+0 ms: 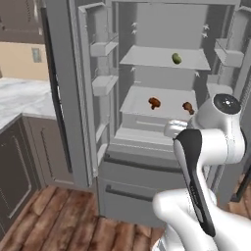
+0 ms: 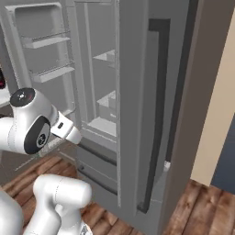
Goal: Gather the carrot and cucumber from the fridge and place them on a tray on the dining counter. Then gather the chicken drumsticks from the fridge and place them on the other tray.
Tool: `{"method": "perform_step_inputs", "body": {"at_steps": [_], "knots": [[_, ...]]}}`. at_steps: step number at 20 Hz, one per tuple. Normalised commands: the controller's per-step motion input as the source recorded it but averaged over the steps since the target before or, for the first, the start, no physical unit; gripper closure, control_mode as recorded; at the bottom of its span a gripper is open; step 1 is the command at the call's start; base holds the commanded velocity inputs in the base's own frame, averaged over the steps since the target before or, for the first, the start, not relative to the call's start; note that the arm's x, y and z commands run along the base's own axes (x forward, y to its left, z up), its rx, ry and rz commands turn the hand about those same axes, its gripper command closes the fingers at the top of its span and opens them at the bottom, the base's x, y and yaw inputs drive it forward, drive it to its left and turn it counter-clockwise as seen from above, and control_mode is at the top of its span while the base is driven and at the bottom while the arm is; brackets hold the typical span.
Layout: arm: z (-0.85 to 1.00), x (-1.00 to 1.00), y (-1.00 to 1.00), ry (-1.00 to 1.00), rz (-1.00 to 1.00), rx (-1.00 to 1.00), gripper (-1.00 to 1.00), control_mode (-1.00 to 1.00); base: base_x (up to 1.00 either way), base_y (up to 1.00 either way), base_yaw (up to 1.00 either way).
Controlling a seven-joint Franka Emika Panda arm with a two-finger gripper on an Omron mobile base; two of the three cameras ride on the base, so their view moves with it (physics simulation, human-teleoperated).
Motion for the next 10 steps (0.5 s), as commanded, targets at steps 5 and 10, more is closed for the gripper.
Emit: {"method": "perform_step_inputs", "body": {"at_steps": [5, 10], "knots": [[0.00, 0.00, 0.00, 0.00, 0.00, 0.00, -1.00, 1.00, 0.47, 0.28, -0.18], [0.00, 0.00, 0.00, 0.00, 0.00, 0.00, -1.00, 1.00, 0.38, 0.13, -0.18]]}}
